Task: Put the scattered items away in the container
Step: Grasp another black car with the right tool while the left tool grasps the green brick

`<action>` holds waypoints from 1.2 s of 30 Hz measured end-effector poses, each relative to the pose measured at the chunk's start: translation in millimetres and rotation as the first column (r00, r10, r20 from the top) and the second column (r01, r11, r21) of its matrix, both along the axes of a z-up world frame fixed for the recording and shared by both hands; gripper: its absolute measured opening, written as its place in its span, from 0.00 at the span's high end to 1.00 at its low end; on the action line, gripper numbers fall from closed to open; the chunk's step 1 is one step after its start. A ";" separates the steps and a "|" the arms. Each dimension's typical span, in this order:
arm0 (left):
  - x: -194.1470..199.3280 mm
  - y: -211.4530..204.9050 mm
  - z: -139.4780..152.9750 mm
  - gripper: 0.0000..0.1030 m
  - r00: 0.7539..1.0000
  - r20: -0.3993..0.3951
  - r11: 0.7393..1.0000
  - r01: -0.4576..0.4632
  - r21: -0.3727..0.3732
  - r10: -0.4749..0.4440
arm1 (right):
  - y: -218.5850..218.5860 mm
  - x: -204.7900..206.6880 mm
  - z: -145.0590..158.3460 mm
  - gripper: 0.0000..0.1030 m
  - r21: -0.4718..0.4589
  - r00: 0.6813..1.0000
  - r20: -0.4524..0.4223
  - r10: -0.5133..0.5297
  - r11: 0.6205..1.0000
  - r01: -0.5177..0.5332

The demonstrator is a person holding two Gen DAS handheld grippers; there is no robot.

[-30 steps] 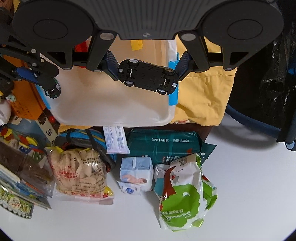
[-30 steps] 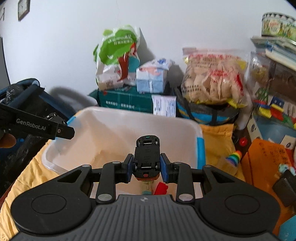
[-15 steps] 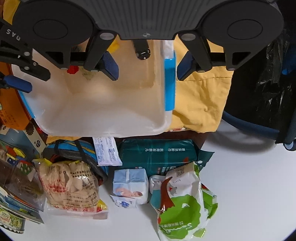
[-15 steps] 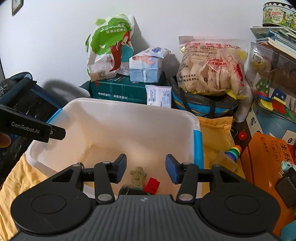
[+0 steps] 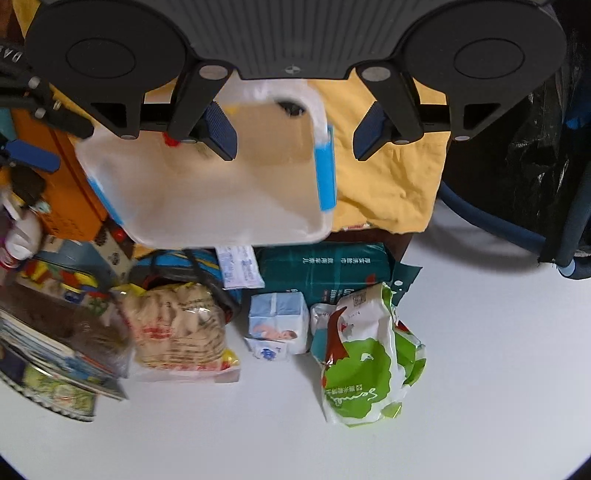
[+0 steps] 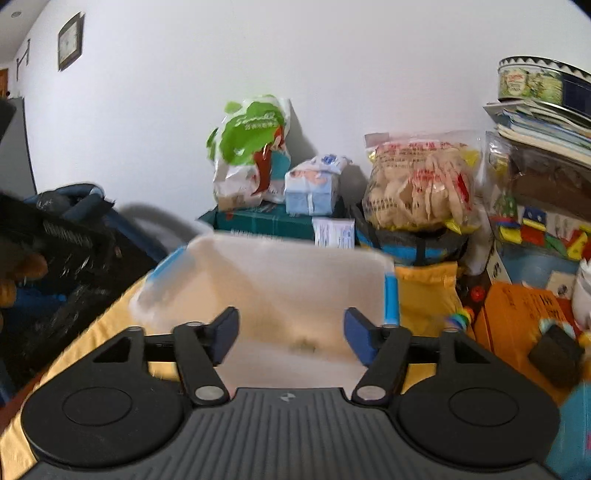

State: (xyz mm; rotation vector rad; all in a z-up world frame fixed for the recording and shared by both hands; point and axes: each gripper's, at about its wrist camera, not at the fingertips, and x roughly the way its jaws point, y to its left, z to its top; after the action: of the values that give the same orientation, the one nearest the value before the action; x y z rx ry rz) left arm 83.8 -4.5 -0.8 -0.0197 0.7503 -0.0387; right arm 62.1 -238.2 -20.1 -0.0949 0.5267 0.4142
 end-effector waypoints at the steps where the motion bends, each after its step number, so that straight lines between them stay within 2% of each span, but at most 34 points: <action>1: -9.8 0.1 -7.9 0.29 1.000 -0.016 1.000 0.001 -0.016 -0.001 | 0.0 -8.8 -8.5 0.22 -0.018 1.000 -0.007 -0.001 1.000 0.000; 4: -27.1 -8.0 -41.3 0.29 0.996 -0.086 1.000 0.010 -0.027 -0.012 | 1.4 -20.1 -43.0 0.20 -0.085 0.997 -0.078 -0.019 0.996 0.012; 7: -34.3 -25.1 -80.9 0.29 0.986 -0.166 0.999 0.022 -0.026 -0.026 | -2.5 -20.6 -67.7 0.25 -0.081 0.989 -0.144 -0.042 0.996 0.031; 8: -35.4 -32.0 -93.5 0.30 0.982 -0.183 0.999 0.033 -0.019 -0.036 | -3.3 -20.6 -73.1 0.26 -0.078 0.987 -0.154 -0.048 0.996 0.037; 11: -33.8 -51.4 -126.4 0.41 0.974 -0.221 0.998 0.057 0.012 -0.052 | -4.0 -20.4 -83.5 0.28 -0.091 0.987 -0.150 -0.051 0.995 0.038; 14: -30.9 -60.9 -145.4 0.43 0.969 -0.242 0.998 0.056 0.016 -0.050 | -4.7 -17.4 -91.2 0.29 -0.110 0.986 -0.155 -0.054 0.993 0.038; 17: -27.7 -67.0 -152.7 0.43 0.966 -0.253 0.998 0.058 -0.001 -0.057 | -7.5 -19.1 -96.7 0.29 -0.114 0.985 -0.162 -0.064 0.992 0.045; 20: -29.1 -74.1 -155.4 0.45 0.966 -0.243 0.996 0.089 0.012 -0.084 | -9.1 -21.6 -101.2 0.29 -0.115 0.983 -0.169 -0.068 0.992 0.049; 26: -28.1 -73.1 -163.2 0.46 0.956 -0.278 0.995 0.097 -0.006 -0.095 | -7.9 -20.0 -107.5 0.28 -0.106 0.979 -0.191 -0.067 0.993 0.047; 30: -29.0 -66.5 -167.1 0.65 0.957 -0.276 0.996 0.090 0.005 -0.085 | 1.2 -11.3 -114.2 0.28 -0.109 0.976 -0.208 -0.057 0.993 0.034; 32: -27.9 -58.5 -165.0 0.65 0.960 -0.272 0.998 0.070 -0.002 -0.068 | 8.7 -5.4 -119.5 0.28 -0.121 0.975 -0.214 -0.055 0.992 0.029; 35: -27.1 -49.7 -163.3 0.66 0.961 -0.272 0.998 0.058 0.001 -0.055 | 18.3 3.2 -127.1 0.34 -0.127 0.974 -0.218 -0.059 0.991 0.032; 36: -27.8 -47.9 -162.9 0.66 0.961 -0.271 0.998 0.059 0.005 -0.055 | 20.8 5.7 -128.8 0.40 -0.126 0.973 -0.219 -0.068 0.991 0.041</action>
State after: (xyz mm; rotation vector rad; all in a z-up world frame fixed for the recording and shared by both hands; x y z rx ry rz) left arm 56.0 -52.4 -163.6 0.0098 1.0252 -0.0872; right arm 67.8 -217.4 -148.9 -0.1512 0.7745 0.3408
